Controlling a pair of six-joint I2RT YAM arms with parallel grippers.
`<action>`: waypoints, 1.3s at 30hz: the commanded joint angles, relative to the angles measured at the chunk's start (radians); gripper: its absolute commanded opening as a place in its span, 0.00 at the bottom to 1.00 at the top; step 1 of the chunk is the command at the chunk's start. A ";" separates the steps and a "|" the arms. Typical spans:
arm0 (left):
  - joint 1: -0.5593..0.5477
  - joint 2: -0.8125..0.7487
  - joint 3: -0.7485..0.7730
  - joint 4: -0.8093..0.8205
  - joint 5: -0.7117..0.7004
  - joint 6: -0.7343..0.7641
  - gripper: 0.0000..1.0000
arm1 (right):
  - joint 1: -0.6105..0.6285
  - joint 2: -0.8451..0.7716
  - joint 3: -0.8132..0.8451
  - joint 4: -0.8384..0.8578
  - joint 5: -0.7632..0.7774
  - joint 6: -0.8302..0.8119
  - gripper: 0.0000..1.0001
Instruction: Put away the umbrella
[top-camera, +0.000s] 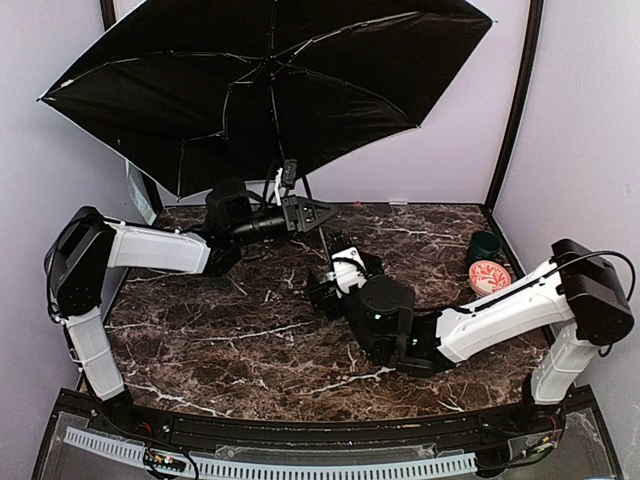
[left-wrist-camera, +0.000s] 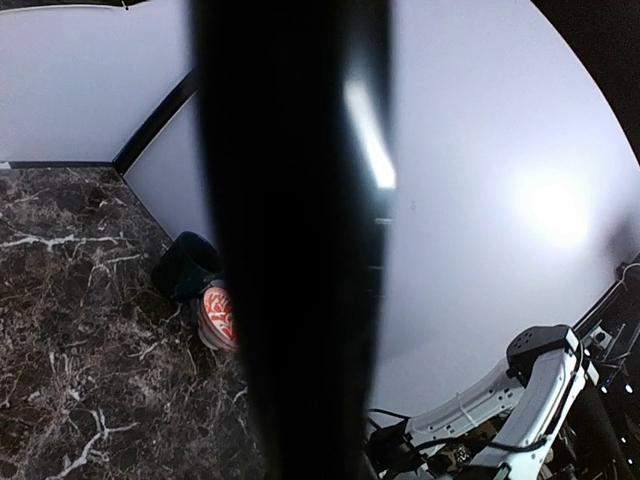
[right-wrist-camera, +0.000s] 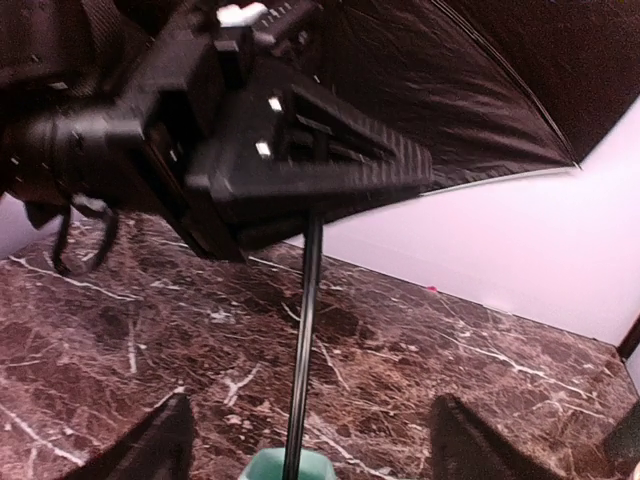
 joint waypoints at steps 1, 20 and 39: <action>-0.001 -0.059 -0.027 -0.023 0.034 0.175 0.00 | 0.011 -0.176 -0.028 -0.077 -0.142 0.024 1.00; -0.147 -0.252 -0.175 -0.092 0.082 0.362 0.00 | -0.457 -0.401 0.228 -0.319 -1.108 0.561 0.94; -0.198 -0.267 -0.204 -0.182 0.069 0.511 0.00 | -0.500 -0.103 0.574 -0.160 -1.148 0.591 0.83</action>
